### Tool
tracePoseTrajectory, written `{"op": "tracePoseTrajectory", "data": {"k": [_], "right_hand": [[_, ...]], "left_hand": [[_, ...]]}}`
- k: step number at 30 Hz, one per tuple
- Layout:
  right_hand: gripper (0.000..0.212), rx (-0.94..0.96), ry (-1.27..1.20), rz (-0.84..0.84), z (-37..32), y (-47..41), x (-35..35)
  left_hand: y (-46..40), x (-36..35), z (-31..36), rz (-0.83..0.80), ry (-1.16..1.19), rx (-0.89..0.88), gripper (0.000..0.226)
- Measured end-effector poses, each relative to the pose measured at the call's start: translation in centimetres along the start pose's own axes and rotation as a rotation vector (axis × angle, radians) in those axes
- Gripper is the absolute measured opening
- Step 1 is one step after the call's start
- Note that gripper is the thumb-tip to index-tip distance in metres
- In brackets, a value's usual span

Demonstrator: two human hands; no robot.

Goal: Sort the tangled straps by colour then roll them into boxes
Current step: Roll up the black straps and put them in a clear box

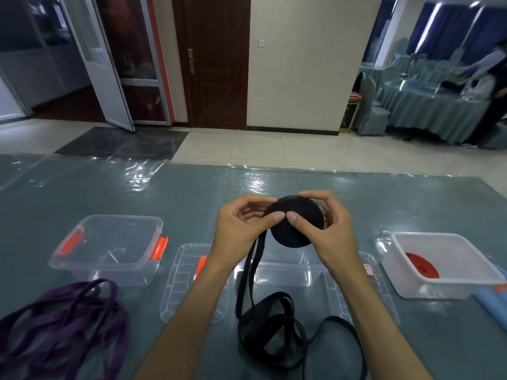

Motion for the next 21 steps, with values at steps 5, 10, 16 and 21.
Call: {"op": "tracePoseTrajectory", "data": {"k": [5, 10, 16, 21], "right_hand": [[0.033, -0.038, 0.084, -0.116, -0.5, -0.8, 0.8], [0.031, 0.002, 0.073, -0.048, 0.4, -0.7, 0.7], [0.041, 0.009, 0.166, -0.203, 0.6, -1.3, 1.5], [0.033, -0.012, 0.09, -0.122, 1.6, -2.0, 1.4]], "left_hand": [[1.3, 0.0, -1.2, 0.068, 0.043, 0.065, 0.022], [1.2, 0.2, -1.3, 0.047, 0.065, 0.065, 0.023], [0.8, 0.3, -1.6, 0.07, 0.001, 0.04, 0.018], [0.0, 0.5, -1.8, -0.015, 0.04, 0.068, 0.028]]}}
Point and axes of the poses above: each hand's wrist, its own y-axis away from the middle knuckle, its own x-axis out of the back of the hand, z = x × y, the point moved 1 cm from there along -y, towards the middle knuckle, and after that the axes turned 15 degrees about -x, right-handed, at the moved point
